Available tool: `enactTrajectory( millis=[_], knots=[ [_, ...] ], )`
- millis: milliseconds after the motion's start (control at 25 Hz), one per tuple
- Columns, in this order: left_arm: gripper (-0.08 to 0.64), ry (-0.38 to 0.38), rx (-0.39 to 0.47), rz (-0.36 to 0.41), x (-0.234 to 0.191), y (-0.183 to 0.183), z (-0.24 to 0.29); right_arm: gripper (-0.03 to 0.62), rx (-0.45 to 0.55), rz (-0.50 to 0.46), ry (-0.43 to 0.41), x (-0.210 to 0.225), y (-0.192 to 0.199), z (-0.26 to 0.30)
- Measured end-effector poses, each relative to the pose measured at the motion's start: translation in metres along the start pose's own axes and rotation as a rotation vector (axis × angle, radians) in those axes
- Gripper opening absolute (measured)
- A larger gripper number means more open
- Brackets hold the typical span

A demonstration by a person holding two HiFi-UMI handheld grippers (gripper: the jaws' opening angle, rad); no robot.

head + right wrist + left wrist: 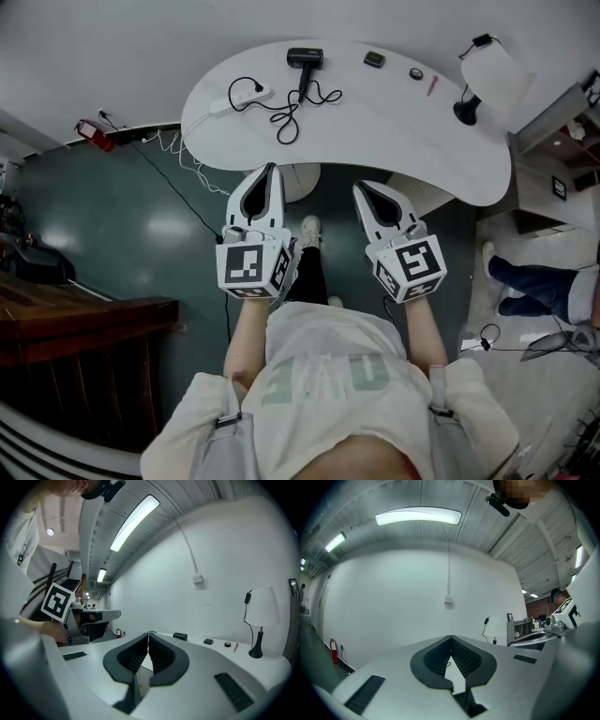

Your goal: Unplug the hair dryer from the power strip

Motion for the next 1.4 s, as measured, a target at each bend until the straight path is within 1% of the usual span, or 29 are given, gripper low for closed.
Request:
enactTrajectory(
  millis=[160, 280, 360, 520, 680, 840, 960, 1080, 1200, 1320, 1400],
  knots=[
    [0.014, 0.01, 0.0, 0.002, -0.023, 0.014, 0.041, 0.02, -0.009, -0.007, 0.019, 0.025, 0.005, 0.039],
    [0.014, 0.011, -0.011, -0.023, -0.043, 0.023, 0.08, 0.02, -0.011, 0.001, 0.04, 0.046, 0.003, 0.074],
    [0.014, 0.032, -0.014, -0.025, -0.054, 0.027, 0.109, 0.02, -0.016, -0.001, 0.051, 0.062, 0.001, 0.099],
    [0.014, 0.07, -0.009, -0.004, -0.08, 0.031, 0.168, 0.02, -0.011, -0.01, 0.069, 0.092, -0.006, 0.155],
    [0.014, 0.088, -0.013, -0.015, -0.11, 0.037, 0.221, 0.02, -0.001, 0.017, 0.079, 0.119, -0.009, 0.209],
    [0.014, 0.085, 0.008, -0.026, -0.144, 0.04, 0.264, 0.02, 0.014, 0.079, 0.048, 0.134, -0.01, 0.259],
    [0.014, 0.082, 0.012, -0.047, -0.159, 0.045, 0.283, 0.02, 0.011, 0.105, 0.029, 0.14, -0.009, 0.282],
    [0.013, 0.077, 0.007, -0.048, -0.164, 0.05, 0.299, 0.02, -0.019, 0.068, 0.017, 0.149, -0.008, 0.299],
    [0.014, 0.064, 0.016, -0.056, -0.166, 0.051, 0.308, 0.02, -0.039, 0.032, -0.013, 0.153, -0.007, 0.313],
    [0.014, 0.039, 0.028, -0.057, -0.17, 0.051, 0.314, 0.02, -0.031, 0.036, -0.06, 0.157, -0.007, 0.325],
    [0.014, 0.015, 0.024, -0.044, -0.172, 0.051, 0.317, 0.02, -0.027, 0.03, -0.109, 0.16, -0.007, 0.332]
  ],
)
Point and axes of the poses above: the fingertips, and each gripper's own axes: z forward along the fingers, x to its right, y out of its underside, the point moved 5 cm from there along -z, backward along the fingers, and after that the axes turned 10 degrees about x, right-handed, at the moved point
